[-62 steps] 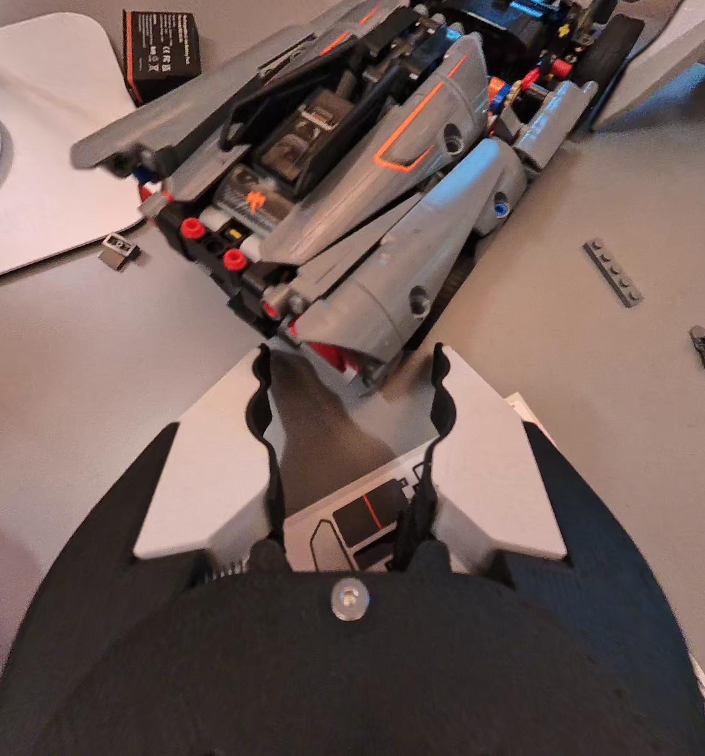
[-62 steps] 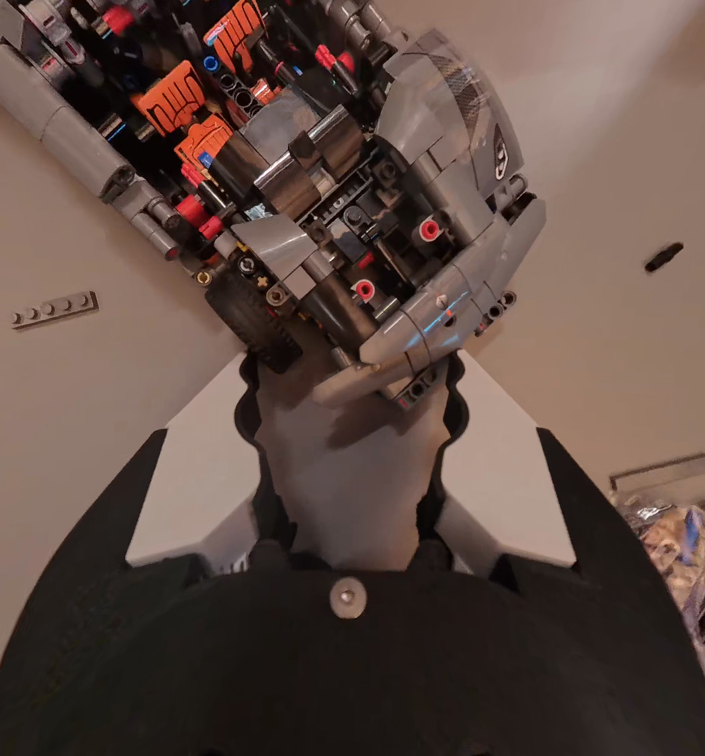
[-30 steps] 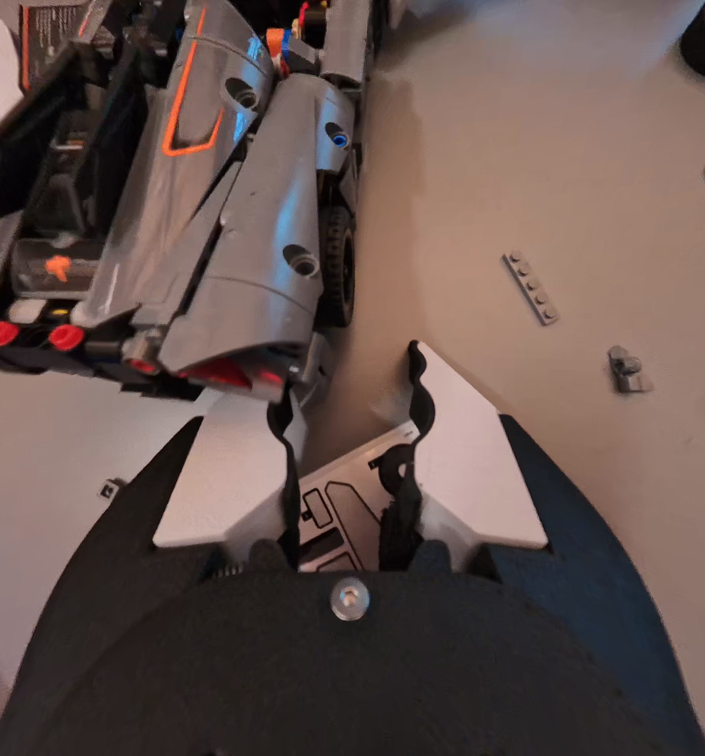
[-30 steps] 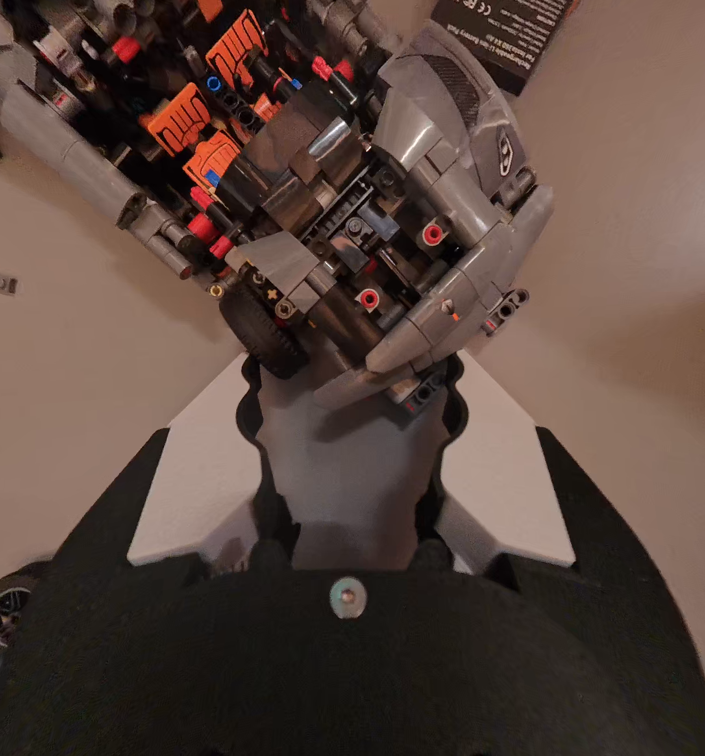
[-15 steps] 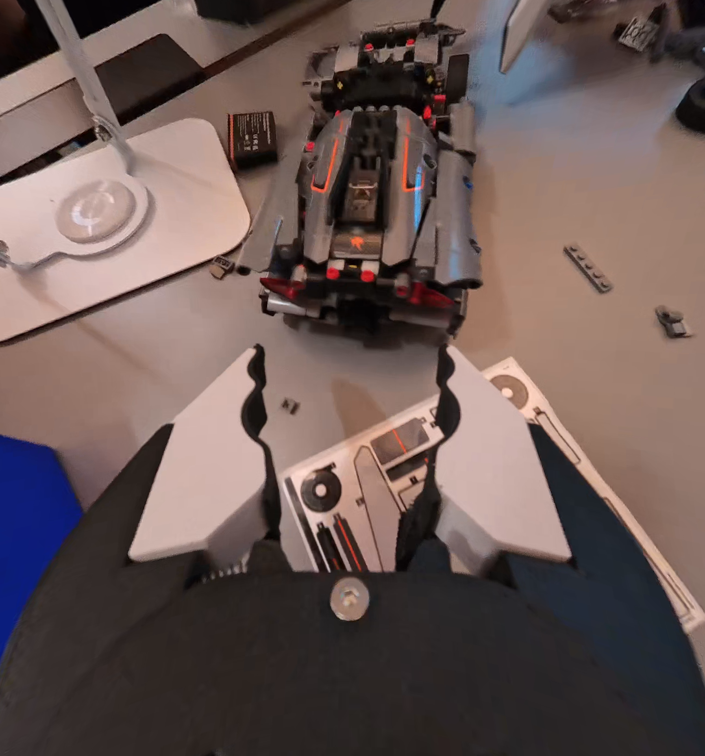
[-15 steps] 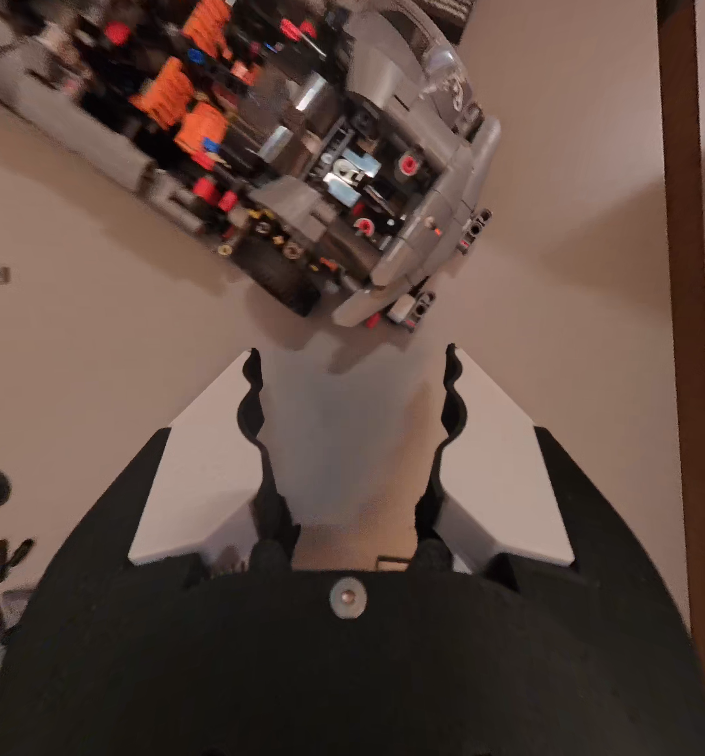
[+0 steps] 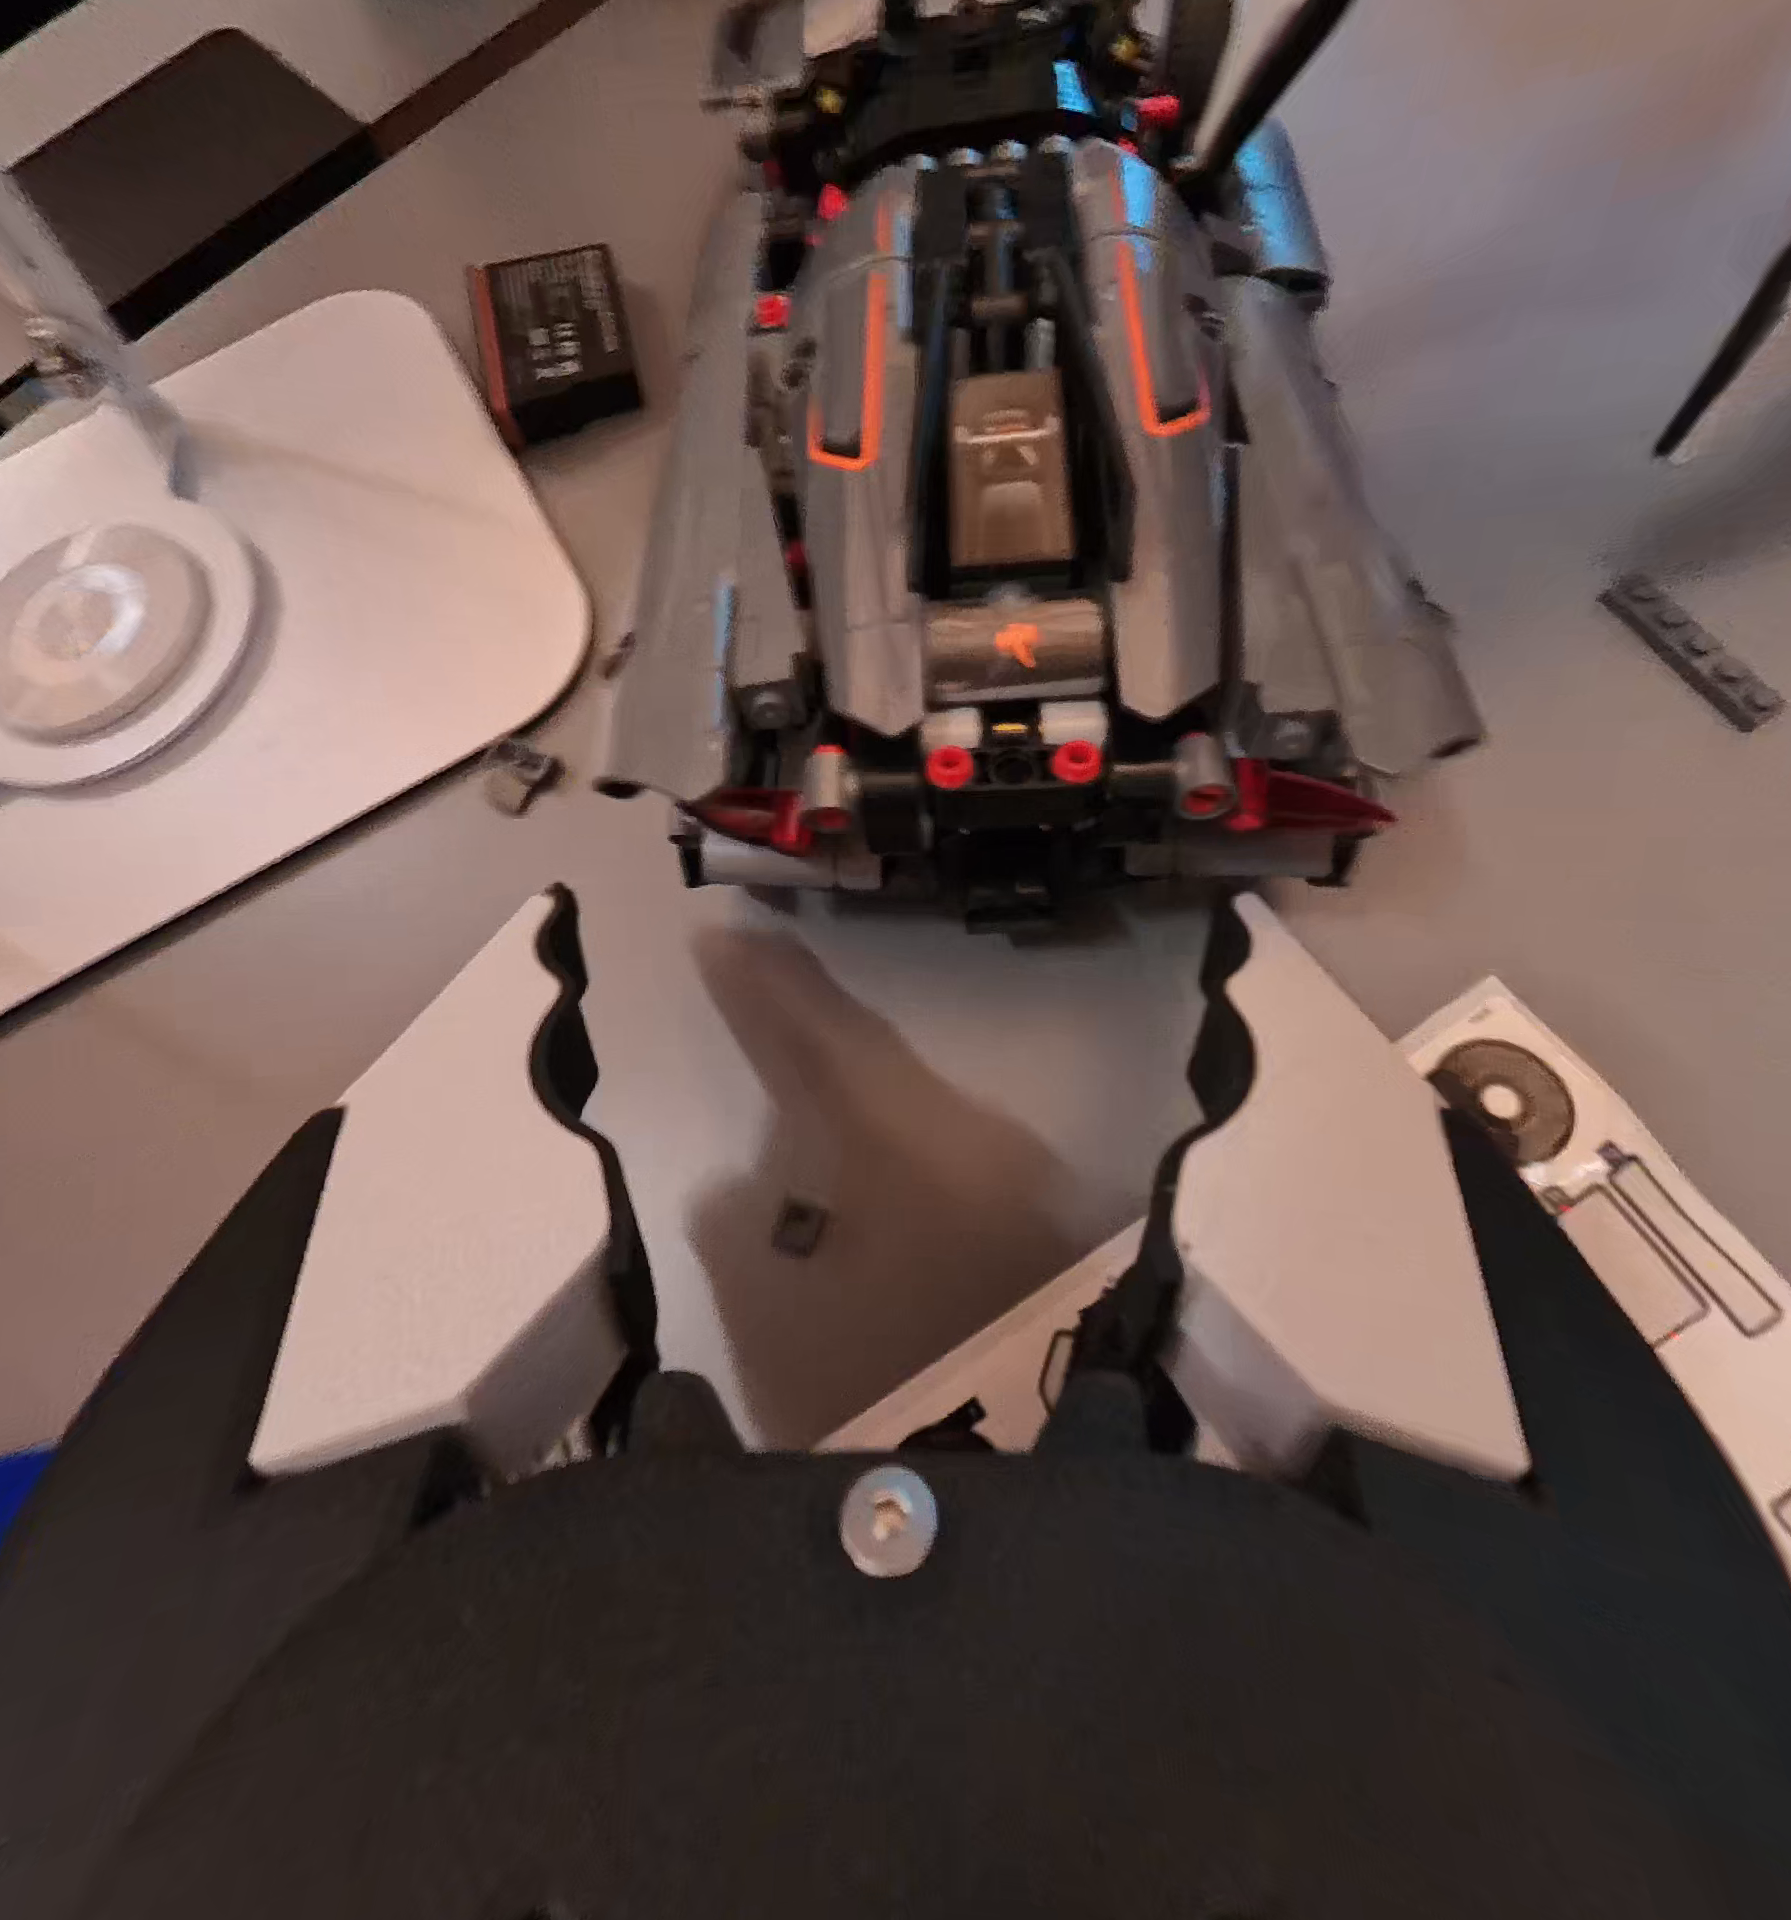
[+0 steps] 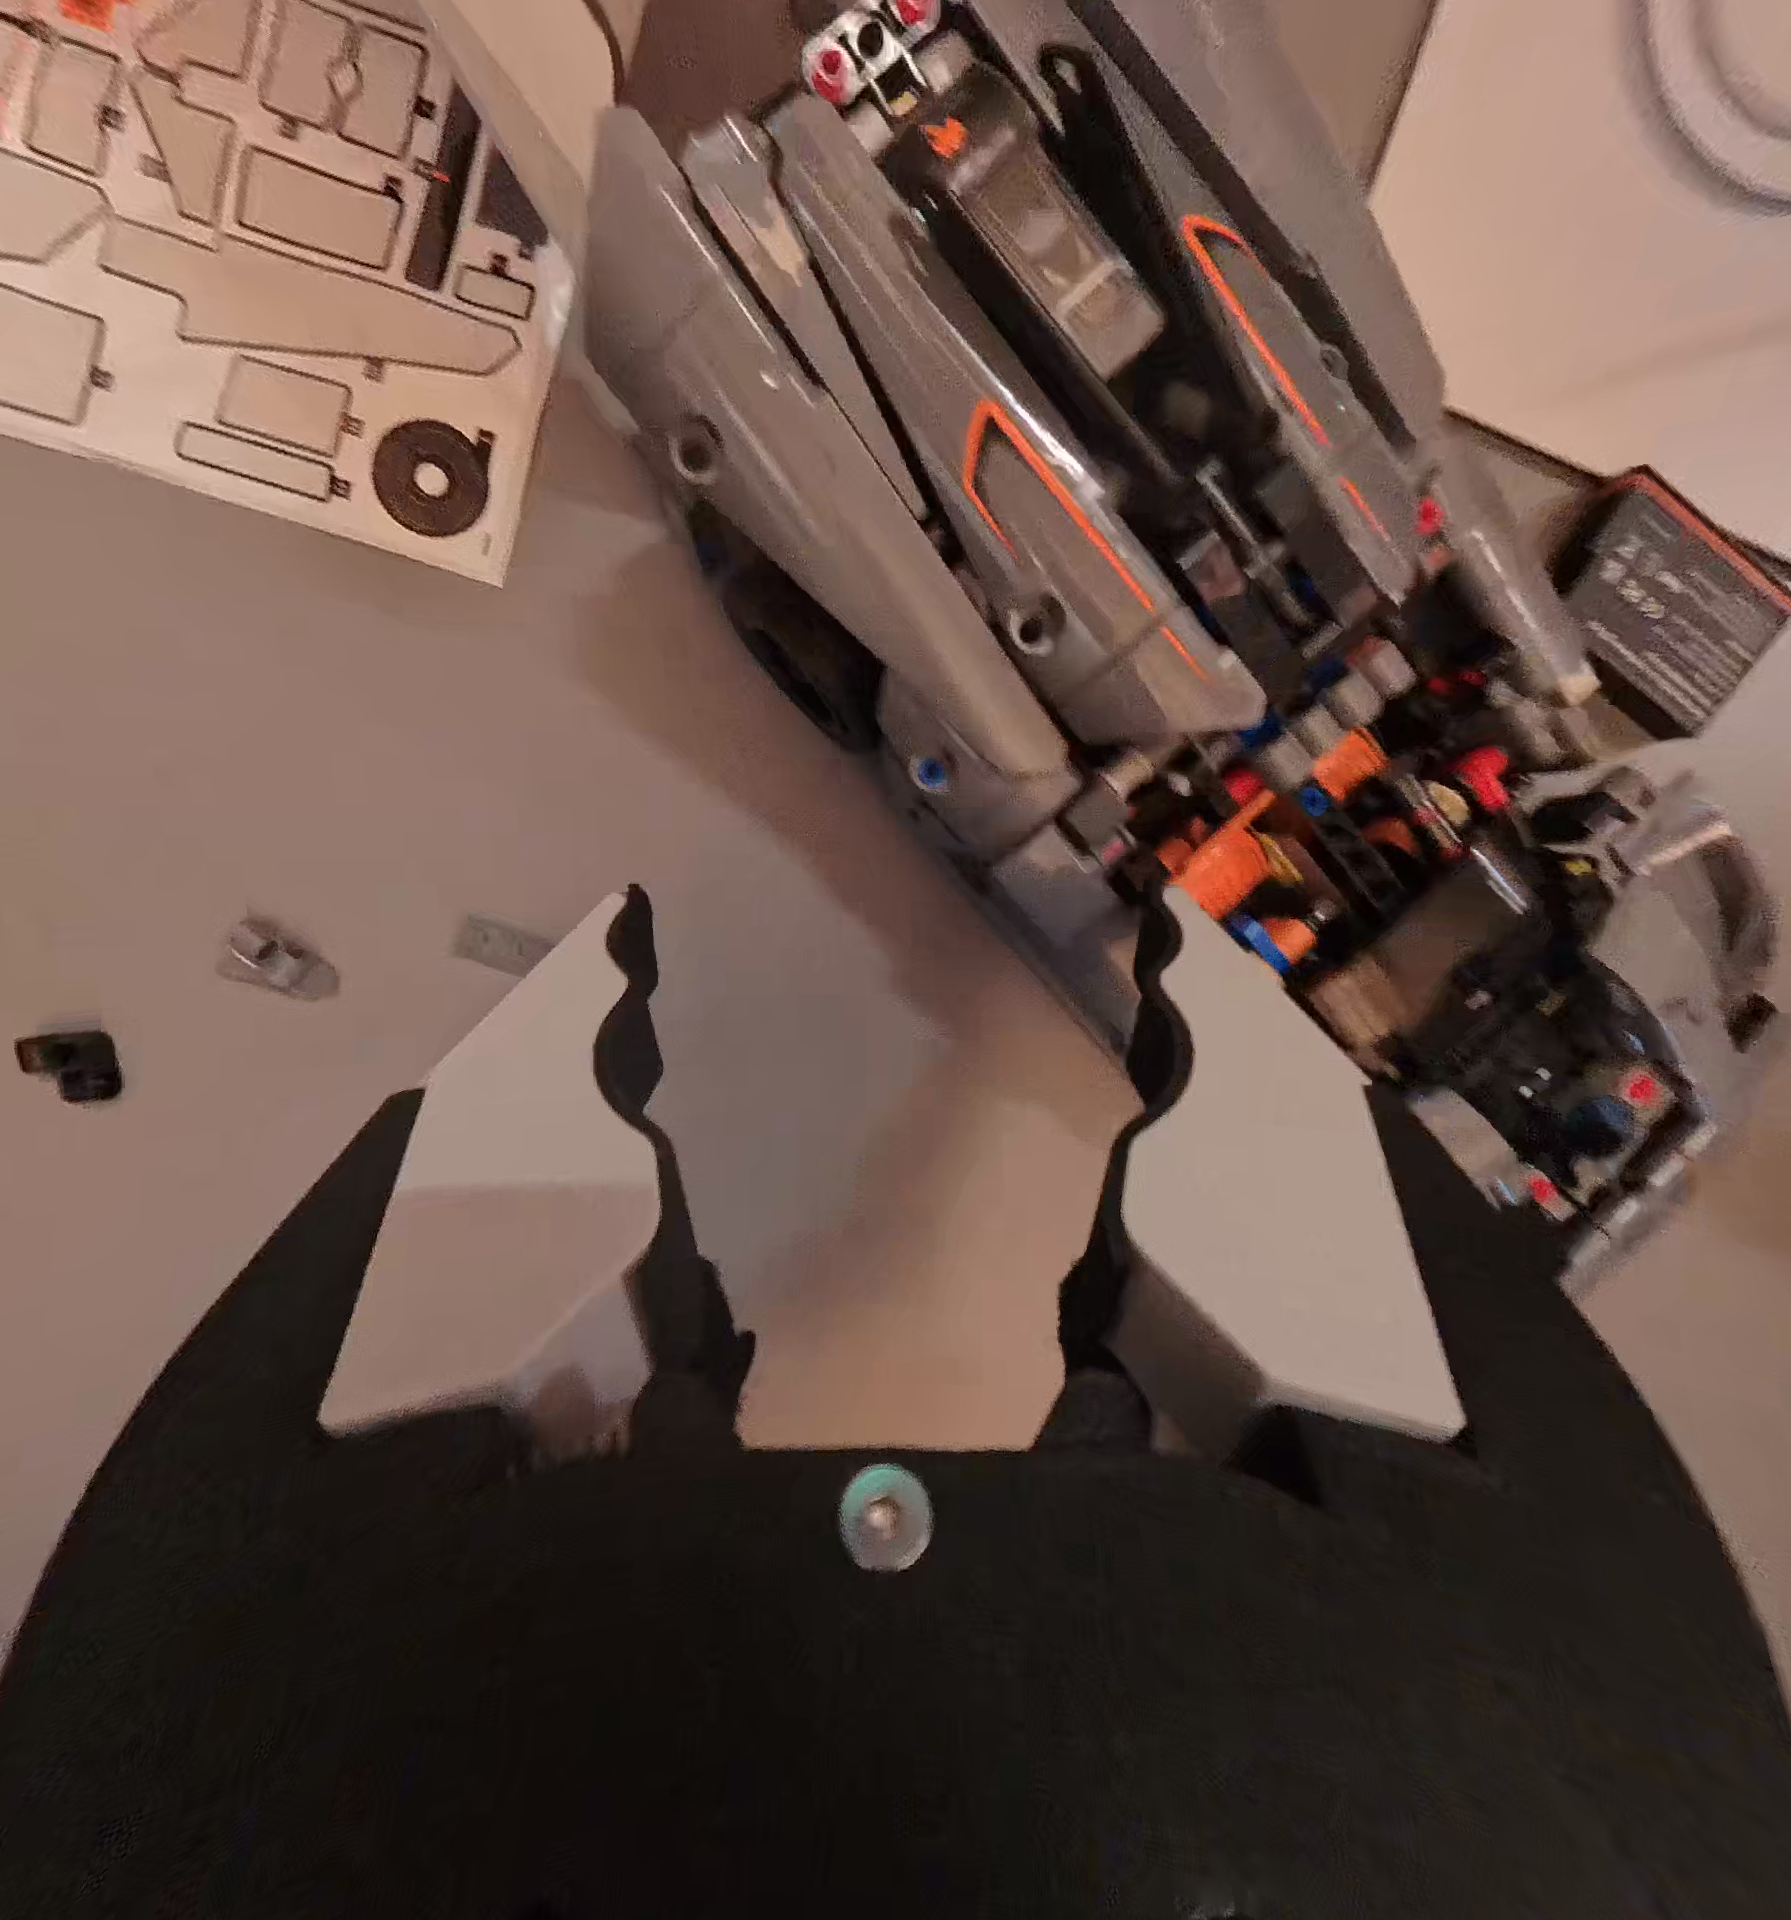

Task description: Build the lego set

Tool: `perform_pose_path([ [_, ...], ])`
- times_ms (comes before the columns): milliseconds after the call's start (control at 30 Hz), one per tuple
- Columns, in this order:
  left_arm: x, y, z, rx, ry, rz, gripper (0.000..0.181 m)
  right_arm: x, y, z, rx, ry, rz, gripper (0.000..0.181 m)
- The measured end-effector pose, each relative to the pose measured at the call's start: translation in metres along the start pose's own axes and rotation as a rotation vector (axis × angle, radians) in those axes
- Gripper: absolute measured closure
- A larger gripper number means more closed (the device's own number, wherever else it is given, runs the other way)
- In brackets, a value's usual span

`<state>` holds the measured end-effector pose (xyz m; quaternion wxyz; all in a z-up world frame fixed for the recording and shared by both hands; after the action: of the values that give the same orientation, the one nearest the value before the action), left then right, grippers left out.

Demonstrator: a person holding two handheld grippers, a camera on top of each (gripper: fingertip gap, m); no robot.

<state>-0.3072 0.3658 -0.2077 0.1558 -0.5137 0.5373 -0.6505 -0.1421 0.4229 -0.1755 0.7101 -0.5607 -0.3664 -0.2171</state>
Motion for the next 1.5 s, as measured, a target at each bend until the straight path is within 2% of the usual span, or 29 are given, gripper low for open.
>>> perform_pose_path([
  [167,-0.015,-0.009,0.005,-0.093,0.063,-0.011,0.063,-0.006,0.004,0.002,-0.022,0.007,-0.021,0.09],
  [300,-0.028,-0.012,0.003,-0.089,0.15,-0.015,0.062,-0.003,0.011,0.011,-0.076,0.045,-0.006,0.09],
  [400,-0.038,-0.001,-0.001,-0.093,0.161,-0.081,0.06,0.0,0.017,0.019,-0.1,0.069,0.004,0.097],
  [467,-0.04,-0.004,0.002,-0.036,0.212,-0.04,0.061,0.001,0.02,0.025,-0.114,0.077,0.017,0.098],
  [633,-0.046,-0.007,-0.003,-0.026,0.223,-0.03,0.073,-0.005,0.028,0.035,-0.114,0.082,0.009,0.098],
  [733,-0.054,-0.012,0.0,-0.051,0.237,-0.027,0.073,-0.004,0.027,0.037,-0.103,0.062,0.037,0.11],
  [800,-0.058,-0.014,-0.003,-0.059,0.235,-0.031,0.077,-0.003,0.028,0.038,-0.078,0.055,0.039,0.111],
  [1033,-0.056,-0.012,-0.003,-0.073,0.223,-0.032,0.083,-0.001,0.03,0.038,-0.057,-0.011,0.094,0.117],
  [1233,-0.044,-0.009,0.011,-0.044,0.224,-0.051,0.088,0.003,0.032,0.03,-0.005,-0.093,0.114,0.118],
  [1433,-0.029,-0.002,0.048,-0.047,0.209,-0.094,0.082,0.012,0.037,0.021,0.016,-0.214,0.119,0.114],
  [1500,-0.024,-0.002,0.062,-0.043,0.203,-0.102,0.085,0.015,0.04,0.017,0.023,-0.249,0.111,0.115],
])
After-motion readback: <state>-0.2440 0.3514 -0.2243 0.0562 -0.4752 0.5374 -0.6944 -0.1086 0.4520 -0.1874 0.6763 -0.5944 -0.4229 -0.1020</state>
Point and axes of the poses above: each gripper's, where its closed fingertips meet, x back along the fingers, y out of its underside, z = x × y across the jaws, the point moved 5 cm from there along x, back along the fingers, and after that the axes turned 11 degrees about z, right-handed, at the moved point
